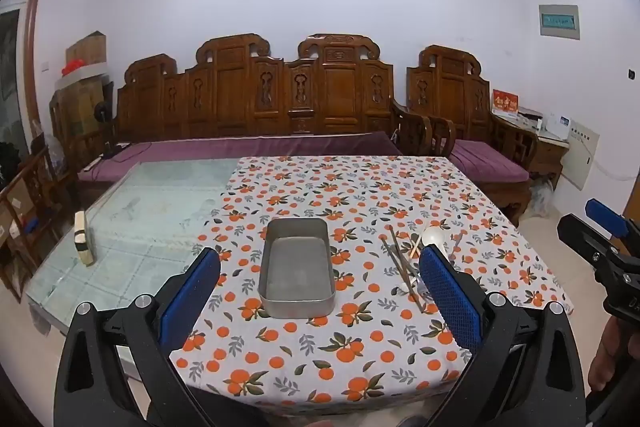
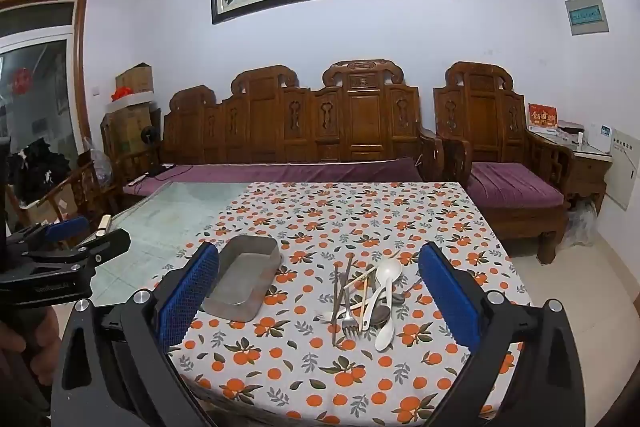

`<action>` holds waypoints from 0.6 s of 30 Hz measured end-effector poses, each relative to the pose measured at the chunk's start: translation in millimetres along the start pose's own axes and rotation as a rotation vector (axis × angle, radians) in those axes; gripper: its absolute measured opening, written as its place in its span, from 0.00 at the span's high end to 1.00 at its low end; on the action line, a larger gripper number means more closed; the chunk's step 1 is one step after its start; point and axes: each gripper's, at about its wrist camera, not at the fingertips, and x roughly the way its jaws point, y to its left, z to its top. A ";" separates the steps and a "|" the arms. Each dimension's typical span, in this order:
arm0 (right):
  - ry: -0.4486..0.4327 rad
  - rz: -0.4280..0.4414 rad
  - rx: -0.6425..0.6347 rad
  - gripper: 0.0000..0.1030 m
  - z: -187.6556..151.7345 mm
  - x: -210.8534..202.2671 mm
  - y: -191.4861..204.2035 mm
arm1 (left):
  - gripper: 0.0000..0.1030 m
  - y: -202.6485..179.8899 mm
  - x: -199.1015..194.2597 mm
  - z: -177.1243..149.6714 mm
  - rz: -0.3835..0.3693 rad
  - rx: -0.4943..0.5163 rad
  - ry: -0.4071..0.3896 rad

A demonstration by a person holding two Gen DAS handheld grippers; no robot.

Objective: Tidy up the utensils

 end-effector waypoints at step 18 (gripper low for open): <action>0.008 0.000 -0.002 0.02 -0.2 0.3 0.6 | 0.06 -3.3 -6.3 4.6 -0.001 -0.005 -0.030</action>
